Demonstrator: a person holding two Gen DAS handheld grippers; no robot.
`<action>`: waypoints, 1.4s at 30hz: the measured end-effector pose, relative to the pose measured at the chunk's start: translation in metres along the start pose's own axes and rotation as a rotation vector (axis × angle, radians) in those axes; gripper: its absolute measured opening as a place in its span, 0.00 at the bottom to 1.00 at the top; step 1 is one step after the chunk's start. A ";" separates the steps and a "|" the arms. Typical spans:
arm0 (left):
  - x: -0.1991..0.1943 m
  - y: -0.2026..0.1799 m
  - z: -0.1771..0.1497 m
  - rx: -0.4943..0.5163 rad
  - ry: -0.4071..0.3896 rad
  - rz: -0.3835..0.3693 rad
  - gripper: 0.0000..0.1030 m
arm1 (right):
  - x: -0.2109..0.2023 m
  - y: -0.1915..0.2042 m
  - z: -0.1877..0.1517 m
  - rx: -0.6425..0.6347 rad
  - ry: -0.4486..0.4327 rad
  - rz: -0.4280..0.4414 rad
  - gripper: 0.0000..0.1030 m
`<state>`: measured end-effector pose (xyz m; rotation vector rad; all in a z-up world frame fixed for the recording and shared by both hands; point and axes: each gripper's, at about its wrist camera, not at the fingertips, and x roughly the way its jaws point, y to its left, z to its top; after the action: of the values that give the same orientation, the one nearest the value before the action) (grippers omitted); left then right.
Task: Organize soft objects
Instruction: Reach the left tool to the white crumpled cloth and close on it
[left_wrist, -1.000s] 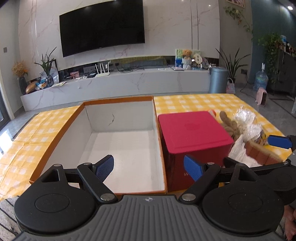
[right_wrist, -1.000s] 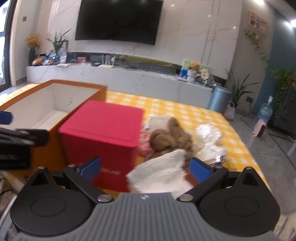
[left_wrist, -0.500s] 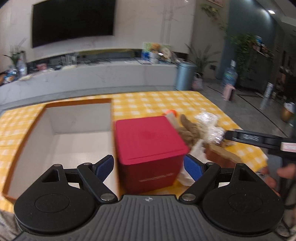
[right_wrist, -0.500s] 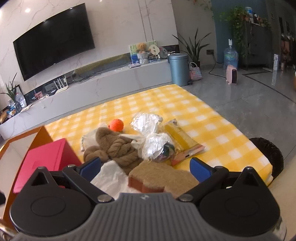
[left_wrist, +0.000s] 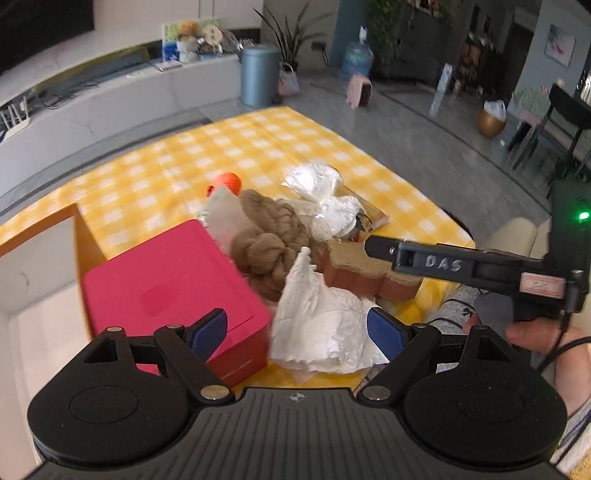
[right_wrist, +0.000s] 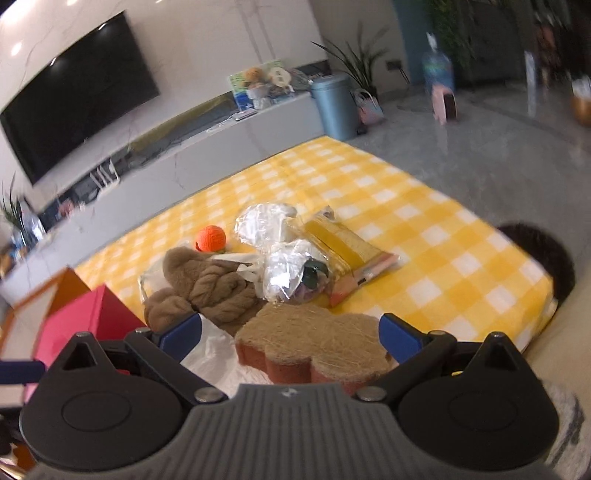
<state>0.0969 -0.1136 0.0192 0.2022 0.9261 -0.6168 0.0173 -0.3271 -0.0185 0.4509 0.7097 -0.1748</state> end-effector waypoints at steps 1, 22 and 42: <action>0.005 -0.003 0.003 0.002 0.011 0.000 0.97 | 0.000 -0.005 0.001 0.034 0.004 0.011 0.97; 0.107 -0.058 0.024 0.204 0.298 0.113 0.97 | 0.024 -0.020 0.028 0.078 0.011 -0.014 0.97; 0.130 -0.088 0.017 0.329 0.451 0.269 0.42 | 0.045 -0.042 0.027 0.220 0.124 -0.009 0.97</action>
<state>0.1154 -0.2457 -0.0664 0.7721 1.2011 -0.4764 0.0540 -0.3773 -0.0445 0.6726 0.8178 -0.2365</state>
